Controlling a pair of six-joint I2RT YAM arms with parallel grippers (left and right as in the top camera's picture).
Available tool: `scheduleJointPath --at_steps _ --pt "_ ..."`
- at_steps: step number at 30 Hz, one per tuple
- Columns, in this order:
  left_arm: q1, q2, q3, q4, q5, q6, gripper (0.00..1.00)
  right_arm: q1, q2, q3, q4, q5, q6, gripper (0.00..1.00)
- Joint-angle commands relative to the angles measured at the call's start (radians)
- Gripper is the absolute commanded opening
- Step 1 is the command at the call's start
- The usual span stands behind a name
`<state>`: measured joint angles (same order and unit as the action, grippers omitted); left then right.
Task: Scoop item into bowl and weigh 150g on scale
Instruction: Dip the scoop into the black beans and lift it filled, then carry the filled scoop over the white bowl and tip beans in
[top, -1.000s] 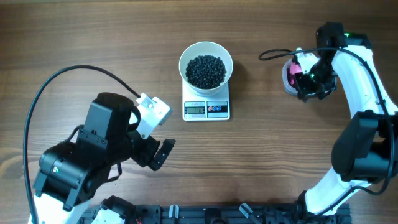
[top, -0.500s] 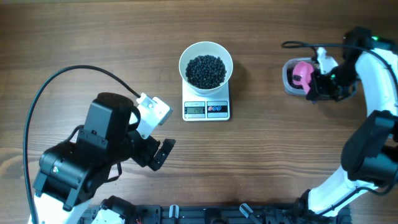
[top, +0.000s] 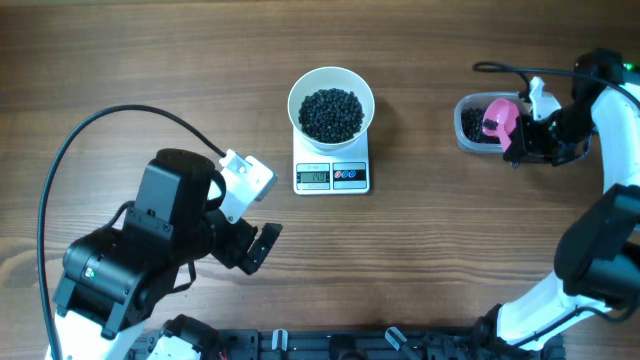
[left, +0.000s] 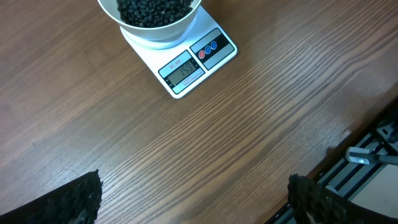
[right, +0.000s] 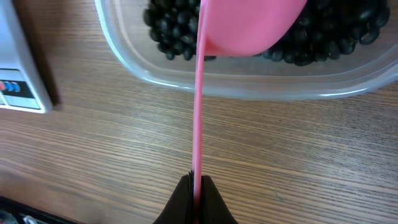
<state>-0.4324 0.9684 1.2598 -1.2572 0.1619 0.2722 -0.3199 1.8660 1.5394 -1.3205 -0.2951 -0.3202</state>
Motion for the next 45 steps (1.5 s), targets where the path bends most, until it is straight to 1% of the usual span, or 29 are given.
scheduleJointPath --at_steps 1,4,11,15,20,24,26,32,36,40,45 --pt "0.005 -0.005 0.010 0.003 -0.002 0.012 1.00 -0.006 -0.088 0.000 -0.010 -0.050 -0.016 0.04" --pt "0.005 -0.005 0.010 0.004 -0.002 0.012 1.00 -0.006 -0.129 0.000 -0.025 -0.085 -0.015 0.04" --pt "0.005 -0.005 0.010 0.004 -0.002 0.012 1.00 0.009 -0.235 0.000 -0.027 -0.254 0.039 0.05" --pt "0.005 -0.005 0.010 0.004 -0.002 0.012 1.00 0.070 -0.270 0.000 0.013 -0.288 0.116 0.05" --pt "0.005 -0.005 0.010 0.003 -0.002 0.012 1.00 0.211 -0.280 0.000 0.099 -0.286 0.187 0.05" --pt "0.005 -0.005 0.010 0.004 -0.002 0.012 1.00 0.333 -0.280 0.000 0.174 -0.255 0.247 0.05" --pt "0.005 -0.005 0.010 0.004 -0.002 0.012 1.00 0.392 -0.280 0.000 0.211 -0.208 0.273 0.05" --pt "0.005 -0.005 0.010 0.003 -0.002 0.012 1.00 0.542 -0.279 -0.001 0.338 -0.059 0.275 0.05" --pt "0.005 -0.005 0.010 0.003 -0.002 0.012 1.00 0.601 -0.279 -0.001 0.389 0.038 0.261 0.05" --pt "0.005 -0.005 0.010 0.003 -0.002 0.012 1.00 0.624 -0.272 -0.001 0.415 0.047 0.241 0.05" --pt "0.005 -0.005 0.010 0.004 -0.002 0.012 1.00 0.644 -0.252 -0.001 0.394 0.047 0.227 0.05"
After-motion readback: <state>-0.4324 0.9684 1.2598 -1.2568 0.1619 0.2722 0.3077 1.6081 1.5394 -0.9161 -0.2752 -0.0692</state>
